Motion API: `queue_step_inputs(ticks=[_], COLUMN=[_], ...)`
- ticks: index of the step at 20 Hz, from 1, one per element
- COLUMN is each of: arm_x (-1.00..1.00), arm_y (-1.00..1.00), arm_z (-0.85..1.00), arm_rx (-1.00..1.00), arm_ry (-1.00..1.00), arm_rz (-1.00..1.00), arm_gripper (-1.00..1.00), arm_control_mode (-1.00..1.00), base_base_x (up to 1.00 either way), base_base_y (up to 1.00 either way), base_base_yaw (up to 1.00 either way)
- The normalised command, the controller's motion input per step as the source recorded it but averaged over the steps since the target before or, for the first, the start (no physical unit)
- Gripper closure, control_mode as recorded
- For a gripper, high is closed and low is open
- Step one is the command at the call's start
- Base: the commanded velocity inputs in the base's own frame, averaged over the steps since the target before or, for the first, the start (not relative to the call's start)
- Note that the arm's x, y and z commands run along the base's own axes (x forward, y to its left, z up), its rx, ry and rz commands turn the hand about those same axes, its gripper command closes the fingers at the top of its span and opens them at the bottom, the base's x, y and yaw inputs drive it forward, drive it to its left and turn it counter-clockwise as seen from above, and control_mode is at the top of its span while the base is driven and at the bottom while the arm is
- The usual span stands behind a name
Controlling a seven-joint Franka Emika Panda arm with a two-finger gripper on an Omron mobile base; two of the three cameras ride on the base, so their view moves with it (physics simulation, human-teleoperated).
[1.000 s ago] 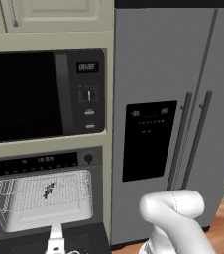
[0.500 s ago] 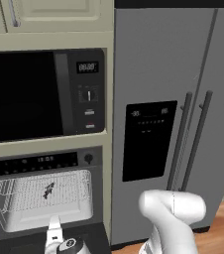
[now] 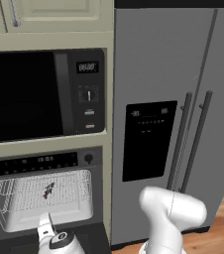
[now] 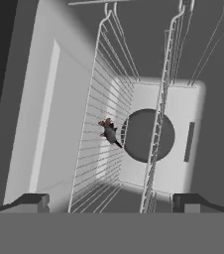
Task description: Take the fish from the oven and place it on the plate on the counter.
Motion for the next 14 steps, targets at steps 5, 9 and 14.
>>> queue_step_inputs(ticks=[5, 9, 14], arm_x=[0.40, 0.73, 0.97], arm_y=[0.39, 0.17, 0.05], arm_z=[-0.47, -0.62, -0.89], arm_rx=[-0.27, -0.23, -0.08], arm_ry=[0.00, 0.00, -0.05], arm_rz=[0.13, 0.04, 0.00], arm_gripper=[-1.00, -1.00, -1.00], arm_control_mode=[-1.00, -1.00, -1.00], base_base_x=[0.00, 0.00, 0.00], base_base_y=[0.00, 0.00, 0.00], base_base_yaw=[0.00, 0.00, 0.00])
